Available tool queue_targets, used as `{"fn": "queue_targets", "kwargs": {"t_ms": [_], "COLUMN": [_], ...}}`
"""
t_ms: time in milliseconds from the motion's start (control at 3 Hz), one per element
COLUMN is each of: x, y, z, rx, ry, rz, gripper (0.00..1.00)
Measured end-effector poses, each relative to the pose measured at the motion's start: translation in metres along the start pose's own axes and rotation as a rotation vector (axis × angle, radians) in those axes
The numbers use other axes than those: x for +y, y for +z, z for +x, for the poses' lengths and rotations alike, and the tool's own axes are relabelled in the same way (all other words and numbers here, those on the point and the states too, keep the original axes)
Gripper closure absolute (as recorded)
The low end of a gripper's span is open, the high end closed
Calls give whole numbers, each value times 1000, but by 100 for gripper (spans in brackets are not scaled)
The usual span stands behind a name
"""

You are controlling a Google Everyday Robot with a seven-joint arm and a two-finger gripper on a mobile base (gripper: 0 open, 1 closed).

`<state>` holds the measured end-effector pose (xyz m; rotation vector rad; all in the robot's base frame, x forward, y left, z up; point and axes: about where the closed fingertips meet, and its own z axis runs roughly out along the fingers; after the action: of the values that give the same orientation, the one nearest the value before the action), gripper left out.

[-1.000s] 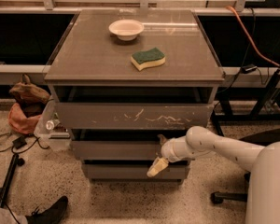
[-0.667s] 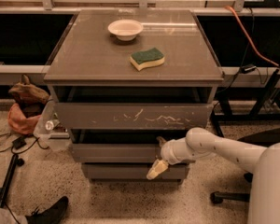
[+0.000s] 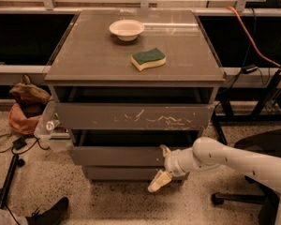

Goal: Open middle drawer

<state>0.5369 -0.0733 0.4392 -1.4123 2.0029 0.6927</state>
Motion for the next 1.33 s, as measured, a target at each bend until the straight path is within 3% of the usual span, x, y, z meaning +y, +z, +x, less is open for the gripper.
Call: {"fn": "queue_targets", "kwargs": {"t_ms": [667,1333], "x": [0,-23], "y": [-4,-30], "z": [-4,-28], "rx": [0,-28], "ry": [0,-63], "rz": [0,58], "gripper": [0,0]}}
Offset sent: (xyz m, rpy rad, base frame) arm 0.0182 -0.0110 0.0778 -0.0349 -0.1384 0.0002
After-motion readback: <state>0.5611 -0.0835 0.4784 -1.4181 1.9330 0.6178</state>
